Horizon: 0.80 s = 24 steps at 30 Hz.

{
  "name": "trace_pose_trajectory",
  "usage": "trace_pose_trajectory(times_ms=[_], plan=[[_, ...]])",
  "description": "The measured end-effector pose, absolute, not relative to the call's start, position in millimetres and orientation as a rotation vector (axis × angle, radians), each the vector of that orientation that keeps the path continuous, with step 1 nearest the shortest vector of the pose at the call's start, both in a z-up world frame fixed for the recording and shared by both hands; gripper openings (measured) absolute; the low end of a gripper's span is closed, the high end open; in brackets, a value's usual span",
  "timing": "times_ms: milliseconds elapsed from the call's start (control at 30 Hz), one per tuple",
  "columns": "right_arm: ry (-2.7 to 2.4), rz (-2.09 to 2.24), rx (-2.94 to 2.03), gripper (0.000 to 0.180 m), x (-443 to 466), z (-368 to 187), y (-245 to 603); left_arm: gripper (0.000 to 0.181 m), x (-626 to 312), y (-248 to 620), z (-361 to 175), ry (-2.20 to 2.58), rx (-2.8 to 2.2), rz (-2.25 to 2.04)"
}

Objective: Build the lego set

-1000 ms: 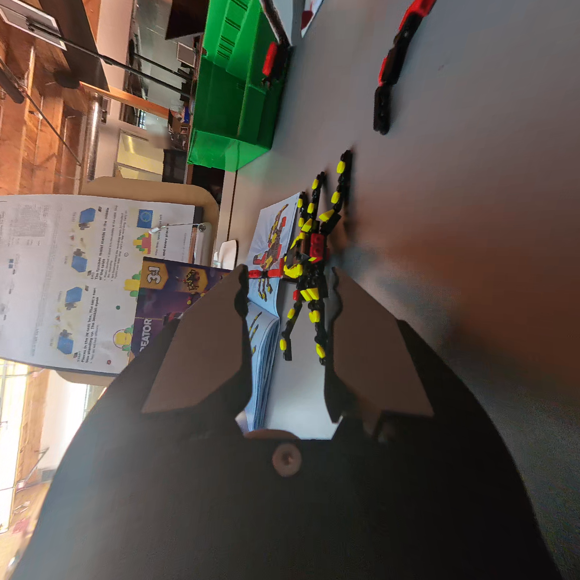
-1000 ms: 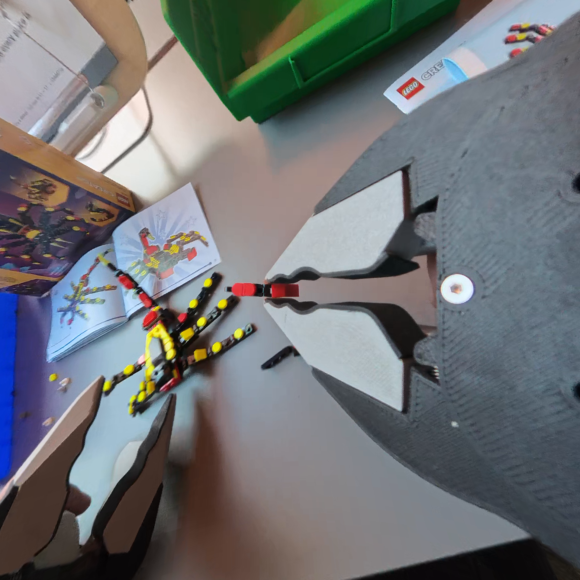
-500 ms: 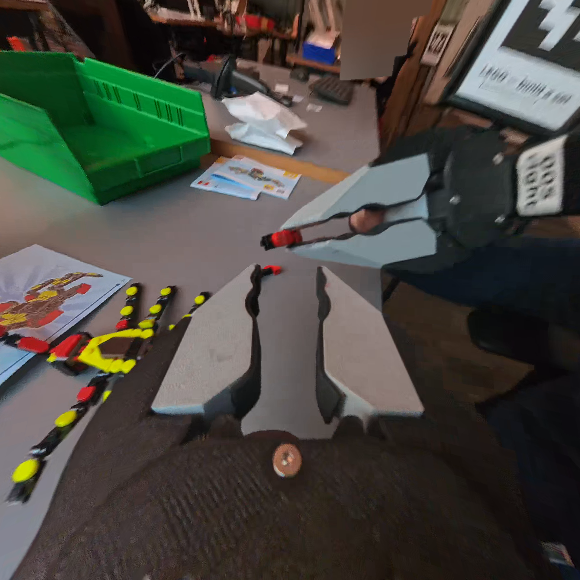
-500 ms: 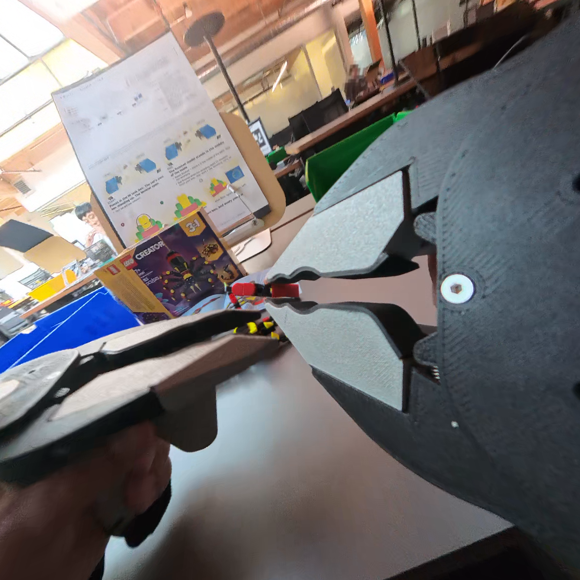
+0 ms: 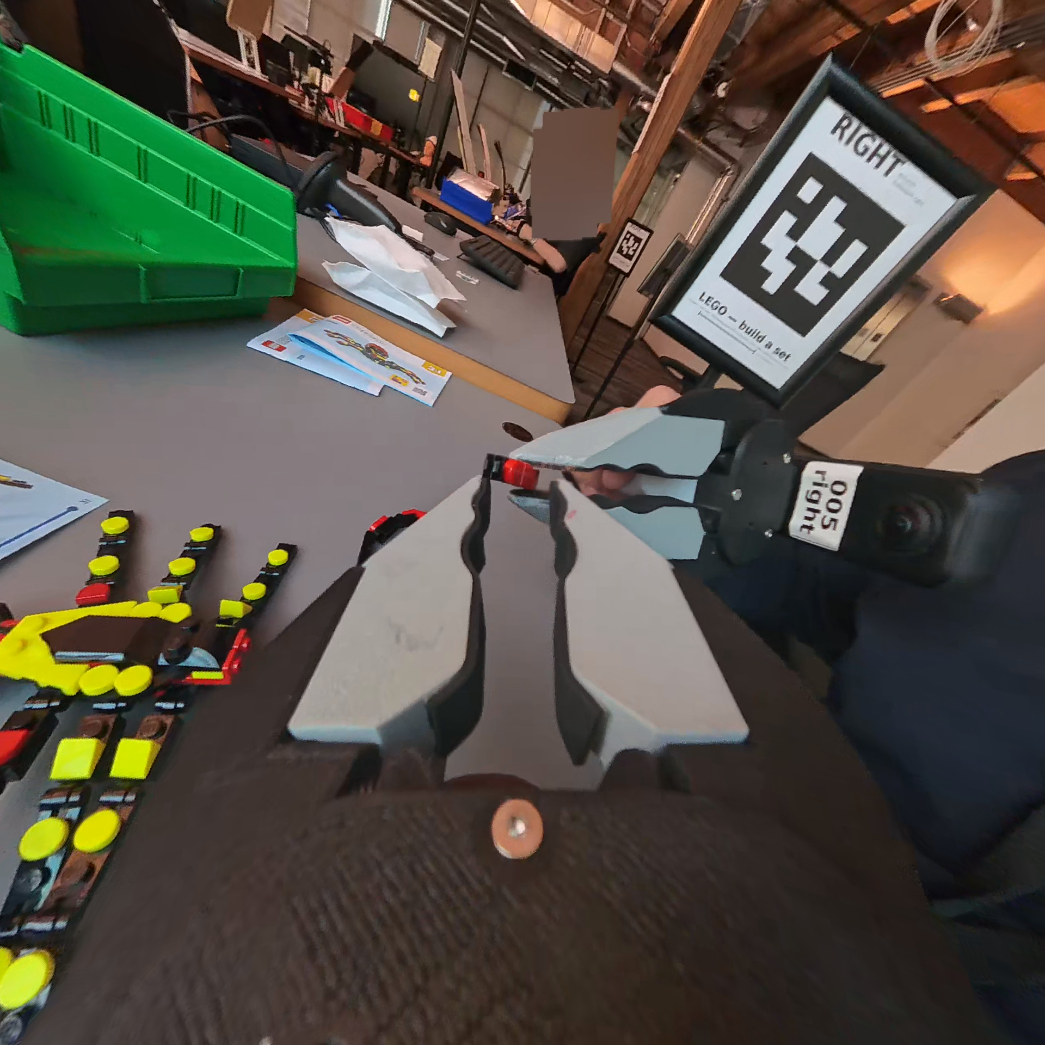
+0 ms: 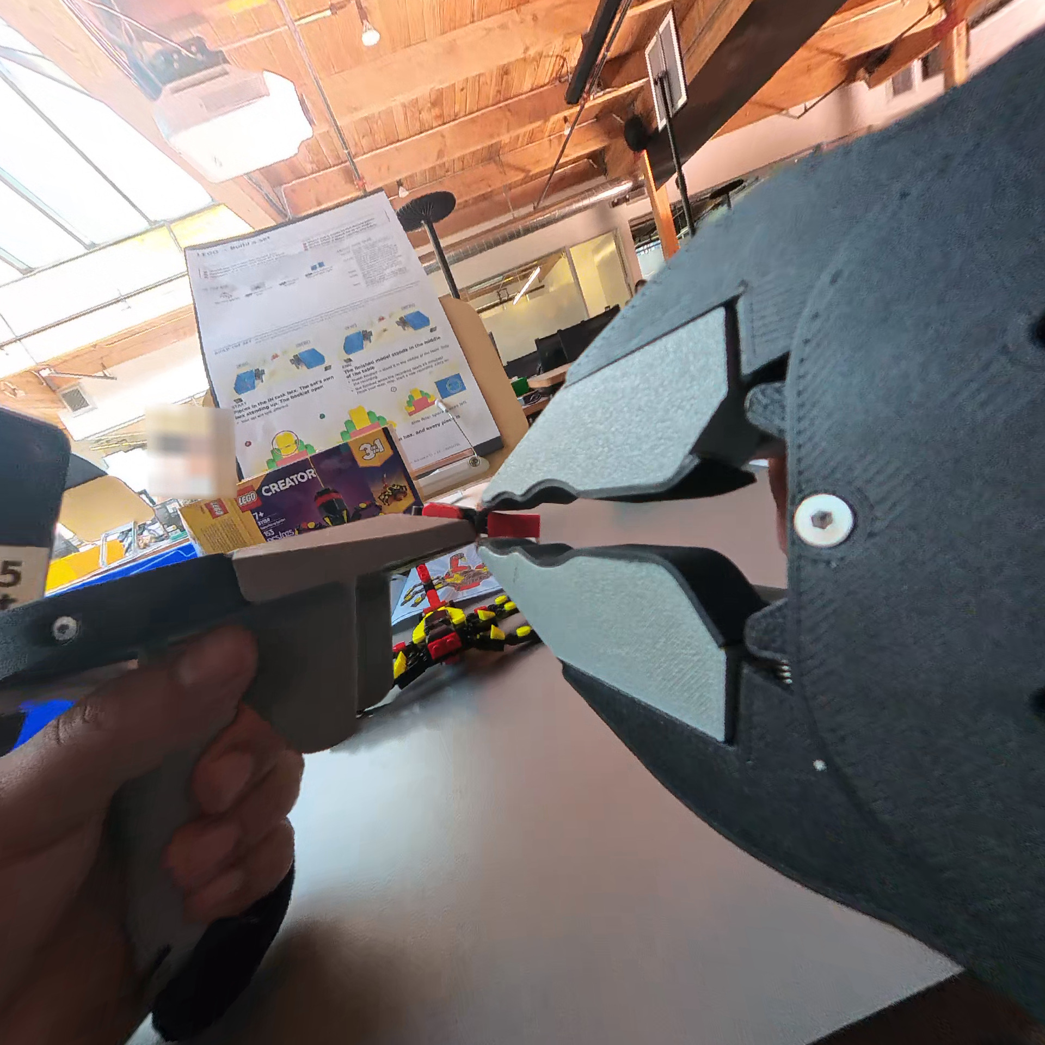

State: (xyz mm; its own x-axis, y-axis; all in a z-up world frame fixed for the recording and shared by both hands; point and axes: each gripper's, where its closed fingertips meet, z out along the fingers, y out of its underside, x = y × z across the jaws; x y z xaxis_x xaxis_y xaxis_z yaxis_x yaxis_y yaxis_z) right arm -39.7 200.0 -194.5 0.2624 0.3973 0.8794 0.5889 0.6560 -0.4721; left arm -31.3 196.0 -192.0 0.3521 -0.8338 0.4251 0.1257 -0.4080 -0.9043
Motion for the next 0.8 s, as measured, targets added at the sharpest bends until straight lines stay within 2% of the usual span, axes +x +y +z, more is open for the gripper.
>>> trace_pose_trajectory(times_ms=[200,467,533,800], plan=[[-1.365,-0.126,-0.941,0.01,-44,-198,199,0.01,-37,199,-186,0.603,-1.59,-1.263],[-1.345,-0.101,-0.956,0.009,-50,-199,198,0.02,-40,204,-190,0.546,-1.618,-1.347],[-1.332,-0.066,-0.97,0.009,-51,-198,197,0.014,-41,204,-189,0.544,-1.614,-1.341],[-1.459,0.216,-1.003,0.006,-51,-212,181,0.012,-60,179,-203,0.881,-1.737,-1.213]])
